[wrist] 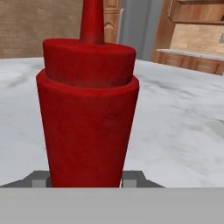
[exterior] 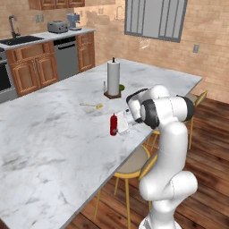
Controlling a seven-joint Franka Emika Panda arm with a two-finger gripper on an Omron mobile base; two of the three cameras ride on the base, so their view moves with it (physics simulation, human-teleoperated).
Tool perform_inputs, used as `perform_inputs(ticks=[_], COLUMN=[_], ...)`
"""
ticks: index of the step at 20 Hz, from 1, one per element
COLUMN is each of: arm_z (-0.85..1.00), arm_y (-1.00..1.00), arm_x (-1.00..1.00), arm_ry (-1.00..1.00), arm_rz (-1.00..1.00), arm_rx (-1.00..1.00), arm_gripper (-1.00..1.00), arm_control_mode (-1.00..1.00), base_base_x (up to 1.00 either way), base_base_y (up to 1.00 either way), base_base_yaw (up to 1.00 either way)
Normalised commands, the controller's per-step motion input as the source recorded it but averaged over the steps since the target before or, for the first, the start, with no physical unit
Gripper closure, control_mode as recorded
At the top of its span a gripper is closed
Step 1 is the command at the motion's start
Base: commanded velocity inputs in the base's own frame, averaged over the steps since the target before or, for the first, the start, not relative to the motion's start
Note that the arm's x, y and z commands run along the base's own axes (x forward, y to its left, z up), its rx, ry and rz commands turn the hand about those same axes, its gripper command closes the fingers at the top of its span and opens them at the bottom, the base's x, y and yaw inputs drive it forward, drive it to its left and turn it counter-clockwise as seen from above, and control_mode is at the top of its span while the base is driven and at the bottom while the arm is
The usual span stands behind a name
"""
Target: Move the ketchup and shaker from the cabinet to the dining counter.
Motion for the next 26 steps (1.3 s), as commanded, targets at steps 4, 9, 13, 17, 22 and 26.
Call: perform_inputs(ticks=[4,9,13,17,22,26], arm_z=[-0.24,-0.24,-0.23,-0.19,-0.16,-0.17], arm_y=[0.11,0.05,0.02,0.00,0.00,0.00], arm_x=[0.01,0.00,0.00,0.00,0.00,-0.01], arm_ry=[-0.09,-0.09,-0.08,-0.05,-0.04,-0.05], arm_rz=[0.00,0.00,0.00,0.00,0.00,0.00], arm_rx=[0.00,-0.01,-0.01,0.00,-0.01,-0.02], arm_gripper=[1.00,1.00,1.00,1.00,1.00,1.00], arm_control_mode=[-1.00,-1.00,-1.00,-1.00,-1.00,-1.00], base_base_x=[0.00,0.00,0.00,0.00,0.00,0.00], base_base_y=[0.00,0.00,0.00,0.00,0.00,0.00], base_base_yaw=[0.00,0.00,0.00,0.00,0.00,0.00])
